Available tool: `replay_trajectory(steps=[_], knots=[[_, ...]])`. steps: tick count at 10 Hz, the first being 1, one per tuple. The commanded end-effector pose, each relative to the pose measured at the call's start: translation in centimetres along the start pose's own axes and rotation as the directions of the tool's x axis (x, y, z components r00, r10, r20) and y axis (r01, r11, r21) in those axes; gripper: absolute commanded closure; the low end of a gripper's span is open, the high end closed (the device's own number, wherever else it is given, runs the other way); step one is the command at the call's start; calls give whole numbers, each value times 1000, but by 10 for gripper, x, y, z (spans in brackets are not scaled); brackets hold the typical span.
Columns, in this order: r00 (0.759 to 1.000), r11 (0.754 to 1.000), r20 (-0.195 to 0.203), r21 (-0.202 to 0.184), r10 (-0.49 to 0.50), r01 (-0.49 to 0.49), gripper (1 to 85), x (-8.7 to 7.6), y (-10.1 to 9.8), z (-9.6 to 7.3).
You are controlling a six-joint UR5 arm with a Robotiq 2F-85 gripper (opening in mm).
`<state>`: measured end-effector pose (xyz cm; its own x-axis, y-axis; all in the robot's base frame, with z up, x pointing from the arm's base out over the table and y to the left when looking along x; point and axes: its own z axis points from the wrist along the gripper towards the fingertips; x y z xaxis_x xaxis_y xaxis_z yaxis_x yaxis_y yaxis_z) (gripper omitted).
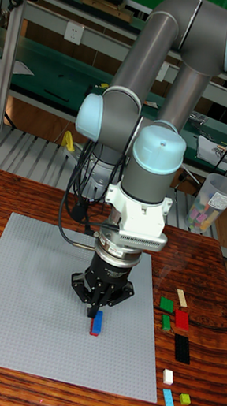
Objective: Build with small Lego blocks
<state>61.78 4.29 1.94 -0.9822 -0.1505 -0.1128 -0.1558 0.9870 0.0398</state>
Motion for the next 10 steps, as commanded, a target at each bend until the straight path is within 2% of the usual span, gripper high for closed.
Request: replay_trajectory(steps=[1, 3, 6, 8, 10], knots=[[1000, 1000, -1, -13, -3, 2, 843, 1, -5, -7], [1000, 1000, -4, -24, 3, -3, 843, 2, -2, -13], [999, 999, -21, -28, 35, -36, 843, -3, 16, -27], [1000, 1000, -30, 11, -10, 10, 843, -2, 7, -29], [997, 998, -44, 18, -58, 58, 843, 1, 5, -29]])
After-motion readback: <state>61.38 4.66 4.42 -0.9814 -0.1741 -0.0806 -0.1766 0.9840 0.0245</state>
